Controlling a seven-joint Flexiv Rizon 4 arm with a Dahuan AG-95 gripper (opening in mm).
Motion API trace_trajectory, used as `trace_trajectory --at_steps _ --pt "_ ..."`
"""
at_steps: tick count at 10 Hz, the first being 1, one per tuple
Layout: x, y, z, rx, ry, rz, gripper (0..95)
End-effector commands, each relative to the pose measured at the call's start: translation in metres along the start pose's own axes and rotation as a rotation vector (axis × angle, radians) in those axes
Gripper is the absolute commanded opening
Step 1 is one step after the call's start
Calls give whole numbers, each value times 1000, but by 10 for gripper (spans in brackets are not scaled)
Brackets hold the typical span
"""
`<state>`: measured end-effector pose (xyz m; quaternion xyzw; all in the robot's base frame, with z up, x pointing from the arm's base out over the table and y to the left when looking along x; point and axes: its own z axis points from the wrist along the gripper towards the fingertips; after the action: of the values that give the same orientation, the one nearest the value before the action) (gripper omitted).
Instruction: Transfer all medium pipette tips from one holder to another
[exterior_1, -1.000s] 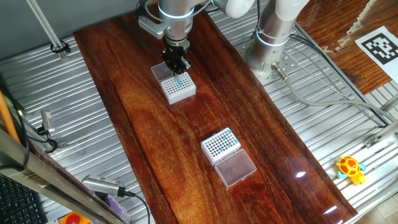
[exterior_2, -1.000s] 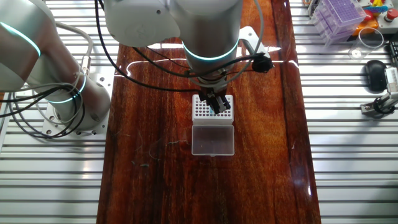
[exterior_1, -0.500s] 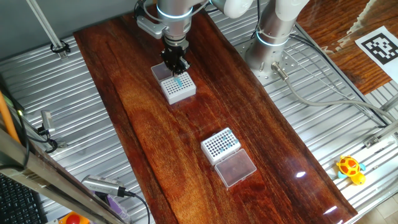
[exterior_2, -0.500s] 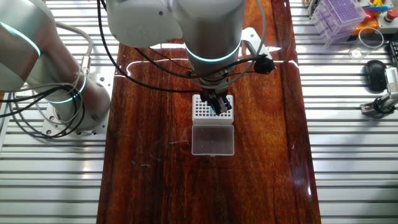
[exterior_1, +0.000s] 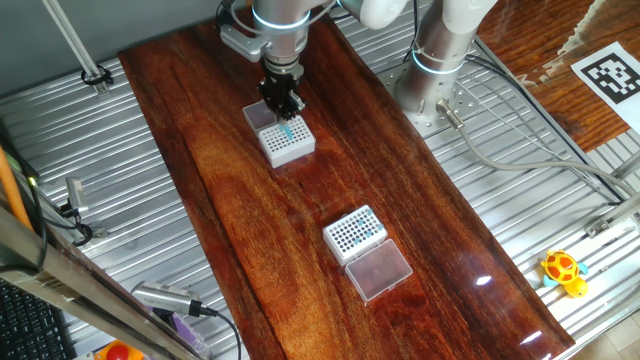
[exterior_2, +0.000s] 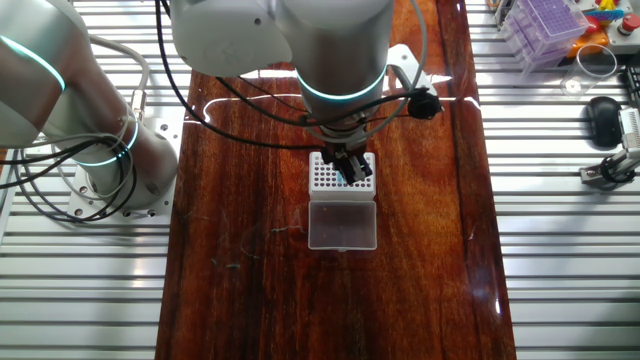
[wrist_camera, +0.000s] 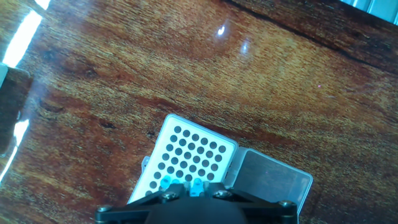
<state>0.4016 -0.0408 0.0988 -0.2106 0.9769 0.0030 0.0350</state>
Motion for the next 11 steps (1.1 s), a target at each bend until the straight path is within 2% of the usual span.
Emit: trace_trajectory --at_steps 1,4,7,9,11 --pt "0 0 0 -1 0 -2 190" --pt "0 0 -3 -1 2 -1 190" --pt "-2 0 -13 -2 5 -8 190" --pt "-10 11 -20 -2 5 7 190" --pt "-18 26 -21 2 8 25 190"
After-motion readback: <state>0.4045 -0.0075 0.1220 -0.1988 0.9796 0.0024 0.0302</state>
